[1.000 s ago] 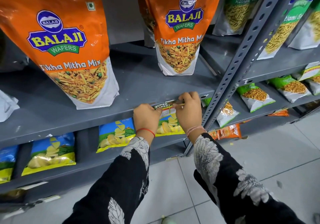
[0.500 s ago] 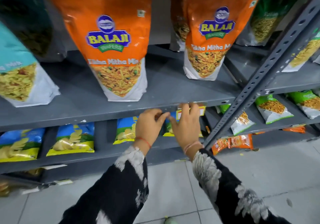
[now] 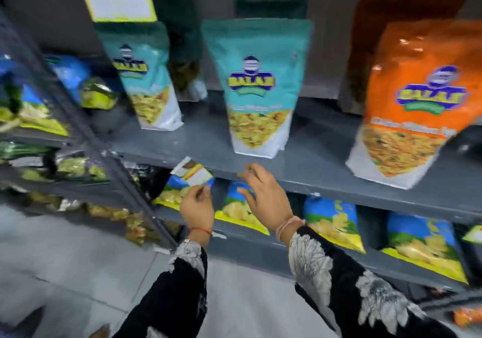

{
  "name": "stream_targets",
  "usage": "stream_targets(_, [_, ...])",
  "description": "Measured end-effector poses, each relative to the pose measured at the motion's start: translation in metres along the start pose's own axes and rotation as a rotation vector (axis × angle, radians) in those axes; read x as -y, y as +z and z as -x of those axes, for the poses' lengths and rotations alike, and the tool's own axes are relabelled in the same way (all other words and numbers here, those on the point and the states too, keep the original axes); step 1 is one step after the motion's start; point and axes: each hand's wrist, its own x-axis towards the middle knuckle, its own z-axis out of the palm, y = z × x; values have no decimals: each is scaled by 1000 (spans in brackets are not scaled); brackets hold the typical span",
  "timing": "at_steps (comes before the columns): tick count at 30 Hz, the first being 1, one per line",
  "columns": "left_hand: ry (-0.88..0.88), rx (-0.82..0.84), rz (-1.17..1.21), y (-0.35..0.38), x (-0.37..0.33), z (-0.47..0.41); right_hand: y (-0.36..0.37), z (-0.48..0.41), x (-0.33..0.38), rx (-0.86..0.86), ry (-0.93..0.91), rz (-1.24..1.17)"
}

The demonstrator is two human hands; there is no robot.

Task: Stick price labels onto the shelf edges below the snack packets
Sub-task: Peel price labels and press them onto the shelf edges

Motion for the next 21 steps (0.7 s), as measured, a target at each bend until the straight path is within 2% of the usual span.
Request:
stream_targets(2, [-211,-37,71,-10,24,-42,23,-34,15,68,-5,-27])
stream_targets(4, [-350,-33,173,-17,42,-80,46,-70,26,110,33,-87])
stream_targets(7, [-462,140,171,-18,48,-112,72,-113,32,177,105,-87])
stream_targets(9, [-537,162,284,-13,55,-131,85,-130,36,253,113,8])
stream_targets(11, [-562,152,427,-9,66,-145,94,-135,44,222,83,107])
stream_targets(14, [-503,133,463,-10,66,-134,100,-121,48,32,17,186])
stream_targets(16, [-394,99,422,-21,65,-124,108,-107,50,-88,3,210])
stream_targets(19, [-228,113,367,-38,74,-115,122,-84,53,-174,66,43])
stream_targets(21, [-163,155,318,-44,75,-118,129,-73,54,-196,202,-106])
